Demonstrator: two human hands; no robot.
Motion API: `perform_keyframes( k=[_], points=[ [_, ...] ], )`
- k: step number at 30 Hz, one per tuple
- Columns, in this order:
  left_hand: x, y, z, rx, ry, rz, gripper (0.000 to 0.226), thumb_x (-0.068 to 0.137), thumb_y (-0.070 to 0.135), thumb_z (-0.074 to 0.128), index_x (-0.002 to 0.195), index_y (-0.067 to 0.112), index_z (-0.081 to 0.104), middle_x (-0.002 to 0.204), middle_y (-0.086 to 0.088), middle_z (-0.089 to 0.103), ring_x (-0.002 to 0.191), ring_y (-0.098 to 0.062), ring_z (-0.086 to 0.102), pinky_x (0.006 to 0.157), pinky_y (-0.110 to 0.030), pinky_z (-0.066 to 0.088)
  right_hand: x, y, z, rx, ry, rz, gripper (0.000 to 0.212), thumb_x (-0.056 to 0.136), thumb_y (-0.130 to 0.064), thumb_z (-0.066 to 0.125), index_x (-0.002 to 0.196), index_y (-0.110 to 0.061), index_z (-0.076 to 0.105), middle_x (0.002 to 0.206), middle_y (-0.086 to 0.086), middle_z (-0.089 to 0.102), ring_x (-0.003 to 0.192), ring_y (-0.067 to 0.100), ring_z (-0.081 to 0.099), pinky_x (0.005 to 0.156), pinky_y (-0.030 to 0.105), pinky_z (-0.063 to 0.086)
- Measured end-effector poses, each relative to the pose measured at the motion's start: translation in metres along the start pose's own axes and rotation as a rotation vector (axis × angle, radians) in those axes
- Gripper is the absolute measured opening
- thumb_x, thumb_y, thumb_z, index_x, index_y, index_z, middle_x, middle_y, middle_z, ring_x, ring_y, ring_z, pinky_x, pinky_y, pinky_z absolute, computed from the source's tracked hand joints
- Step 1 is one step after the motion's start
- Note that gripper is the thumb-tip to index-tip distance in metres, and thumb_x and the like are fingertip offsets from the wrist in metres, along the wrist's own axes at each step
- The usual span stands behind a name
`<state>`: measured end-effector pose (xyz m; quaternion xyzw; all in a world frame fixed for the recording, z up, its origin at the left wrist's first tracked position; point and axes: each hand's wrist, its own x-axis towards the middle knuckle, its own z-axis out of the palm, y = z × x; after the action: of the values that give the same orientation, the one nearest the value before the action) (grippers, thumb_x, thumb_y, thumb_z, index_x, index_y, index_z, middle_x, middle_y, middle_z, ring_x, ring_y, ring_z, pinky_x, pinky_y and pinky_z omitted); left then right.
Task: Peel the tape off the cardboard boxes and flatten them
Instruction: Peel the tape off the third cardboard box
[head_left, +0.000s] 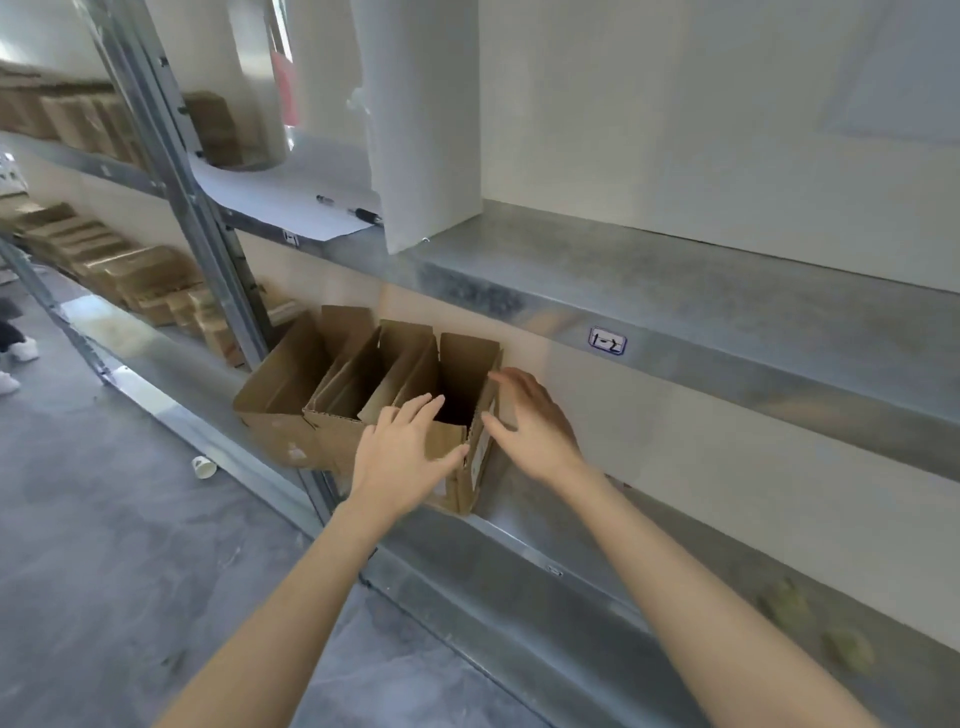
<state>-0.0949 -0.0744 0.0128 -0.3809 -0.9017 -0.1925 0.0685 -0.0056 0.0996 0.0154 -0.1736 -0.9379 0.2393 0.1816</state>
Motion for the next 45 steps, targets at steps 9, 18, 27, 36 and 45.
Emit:
perform_keyframes(
  k=[9, 18, 27, 36, 45],
  points=[
    [0.025, -0.044, 0.034, -0.118, -0.106, 0.200, 0.068, 0.087, 0.067, 0.054, 0.142, 0.027, 0.049, 0.136, 0.009, 0.052, 0.121, -0.015, 0.047, 0.097, -0.034, 0.041, 0.002, -0.002, 0.029, -0.076, -0.040, 0.175, 0.056, 0.095, -0.027, 0.050, 0.148, -0.025, 0.031, 0.155, 0.000, 0.027, 0.137, 0.022, 0.036, 0.105, 0.040, 0.041],
    [0.028, -0.045, 0.035, -0.121, -0.073, 0.313, 0.066, 0.078, 0.066, 0.047, 0.126, 0.023, 0.058, 0.117, 0.003, 0.056, 0.106, -0.017, 0.050, 0.080, -0.030, 0.048, -0.019, -0.011, 0.051, -0.110, 0.038, 0.313, 0.061, 0.091, -0.021, 0.058, 0.147, -0.026, 0.033, 0.155, 0.000, 0.027, 0.132, 0.024, 0.044, 0.097, 0.043, 0.050],
    [0.021, -0.044, 0.033, -0.165, -0.066, 0.295, 0.057, 0.078, 0.061, 0.060, 0.121, 0.023, 0.058, 0.112, 0.005, 0.052, 0.102, -0.016, 0.047, 0.077, -0.029, 0.047, 0.006, -0.017, 0.043, -0.303, -0.001, 0.087, 0.067, 0.083, 0.001, 0.061, 0.138, -0.031, 0.041, 0.160, -0.004, 0.015, 0.128, 0.026, 0.045, 0.079, 0.038, 0.057],
    [0.006, -0.042, 0.029, -0.260, -0.068, 0.264, 0.050, 0.078, 0.058, 0.067, 0.115, 0.025, 0.059, 0.114, 0.008, 0.051, 0.103, -0.009, 0.044, 0.071, -0.022, 0.046, -0.006, -0.008, 0.026, -0.462, -0.007, 0.020, 0.020, 0.082, -0.016, 0.063, 0.098, -0.026, 0.058, 0.150, -0.007, 0.040, 0.141, 0.021, 0.031, 0.109, 0.046, 0.027],
    [0.013, -0.032, 0.040, -0.248, -0.090, 0.399, 0.047, 0.071, 0.057, 0.072, 0.099, 0.026, 0.050, 0.108, 0.011, 0.040, 0.095, -0.005, 0.042, 0.063, -0.015, 0.039, -0.059, 0.003, 0.009, -0.469, 0.139, 0.025, 0.018, 0.076, -0.027, 0.070, 0.087, -0.024, 0.056, 0.087, -0.009, 0.063, 0.096, 0.016, 0.059, 0.105, 0.045, 0.035]
  ],
)
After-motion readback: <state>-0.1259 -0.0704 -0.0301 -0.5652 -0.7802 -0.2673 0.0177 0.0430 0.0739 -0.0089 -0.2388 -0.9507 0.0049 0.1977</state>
